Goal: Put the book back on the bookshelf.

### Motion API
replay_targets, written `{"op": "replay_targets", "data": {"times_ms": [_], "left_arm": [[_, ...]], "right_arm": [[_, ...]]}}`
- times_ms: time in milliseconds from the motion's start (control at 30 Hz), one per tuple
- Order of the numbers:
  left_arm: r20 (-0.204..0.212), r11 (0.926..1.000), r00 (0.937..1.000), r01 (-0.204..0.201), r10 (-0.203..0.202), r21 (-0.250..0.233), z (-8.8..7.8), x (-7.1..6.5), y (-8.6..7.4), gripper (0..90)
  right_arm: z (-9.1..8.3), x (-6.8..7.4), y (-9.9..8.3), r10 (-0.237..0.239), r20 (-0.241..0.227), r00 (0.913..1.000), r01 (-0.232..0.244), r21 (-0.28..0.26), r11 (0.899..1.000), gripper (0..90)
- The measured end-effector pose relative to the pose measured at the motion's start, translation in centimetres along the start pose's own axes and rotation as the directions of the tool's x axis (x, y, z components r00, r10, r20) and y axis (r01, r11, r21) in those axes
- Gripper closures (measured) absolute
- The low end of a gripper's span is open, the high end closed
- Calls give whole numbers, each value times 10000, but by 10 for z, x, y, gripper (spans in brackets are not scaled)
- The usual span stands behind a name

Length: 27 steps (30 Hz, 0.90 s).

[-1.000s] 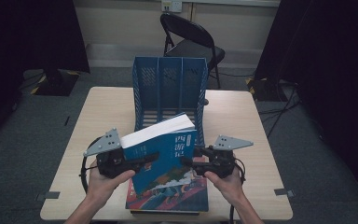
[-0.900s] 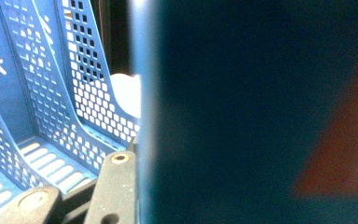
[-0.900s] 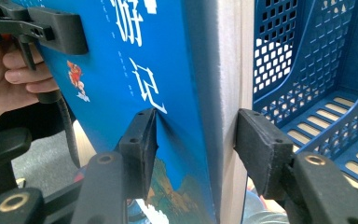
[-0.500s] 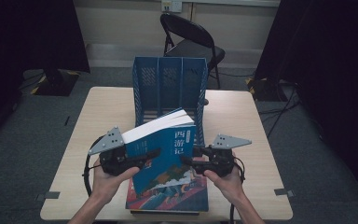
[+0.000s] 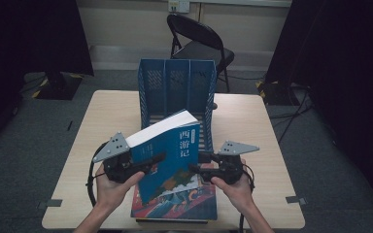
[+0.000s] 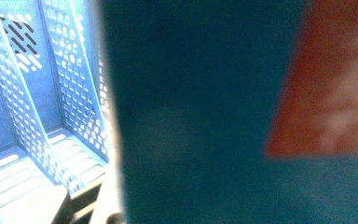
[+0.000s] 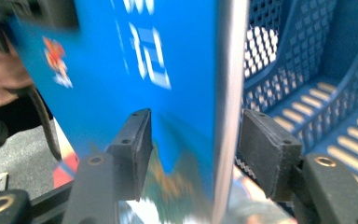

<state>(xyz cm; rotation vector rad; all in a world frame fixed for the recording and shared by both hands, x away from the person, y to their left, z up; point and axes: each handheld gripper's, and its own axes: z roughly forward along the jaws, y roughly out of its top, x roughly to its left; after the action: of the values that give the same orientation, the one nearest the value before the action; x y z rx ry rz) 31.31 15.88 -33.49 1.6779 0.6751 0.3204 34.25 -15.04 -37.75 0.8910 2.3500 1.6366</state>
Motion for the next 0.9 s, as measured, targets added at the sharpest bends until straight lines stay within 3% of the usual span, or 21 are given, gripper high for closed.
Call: {"op": "replay_targets", "data": {"times_ms": [133, 200, 233, 267, 333, 533, 600, 833, 900], "left_arm": [[-41, 9986, 9986, 527, -527, -41, -6, 8, -1, 607], [-337, 9941, 9936, 1084, -1082, 50, -7, 10, 1, 607], [-337, 9941, 9936, 1084, -1082, 50, -7, 10, 1, 608], [-478, 9917, 9907, 1282, -1276, 98, -7, 11, 2, 608], [-334, 9882, 9876, 1534, -1533, -2, -10, 19, -1, 610], [-795, 9879, 9847, 1553, -1549, -17, -22, 24, 0, 612], [-893, 9882, 9843, 1531, -1524, 12, -26, 25, 0, 613], [-1307, 9866, 9783, 1628, -1610, 35, -49, 38, 2, 614], [-1319, 9883, 9795, 1519, -1521, -116, -52, 40, 2, 614]], "right_arm": [[-10, -13, -21, 538, 299, 9981, -547, 284, 9981, 395], [-16, -19, -31, 808, 598, 9949, -829, 334, 9960, 387], [-16, -19, -31, 808, 598, 9949, -829, 334, 9960, 387], [-19, -22, -35, 909, 874, 9920, -945, 373, 9948, 383], [-27, -32, -48, 1279, 1421, 9816, -1359, 482, 9896, 363], [-39, -45, -61, 1718, 2075, 9630, -1822, 322, 9827, 345], [-41, -48, -63, 1879, 2426, 9518, -2005, 284, 9793, 341], [-41, -54, -65, 1988, 2568, 9458, -2132, 293, 9766, 339], [-40, -54, -64, 2011, 2566, 9454, -2162, 317, 9758, 339]]}}
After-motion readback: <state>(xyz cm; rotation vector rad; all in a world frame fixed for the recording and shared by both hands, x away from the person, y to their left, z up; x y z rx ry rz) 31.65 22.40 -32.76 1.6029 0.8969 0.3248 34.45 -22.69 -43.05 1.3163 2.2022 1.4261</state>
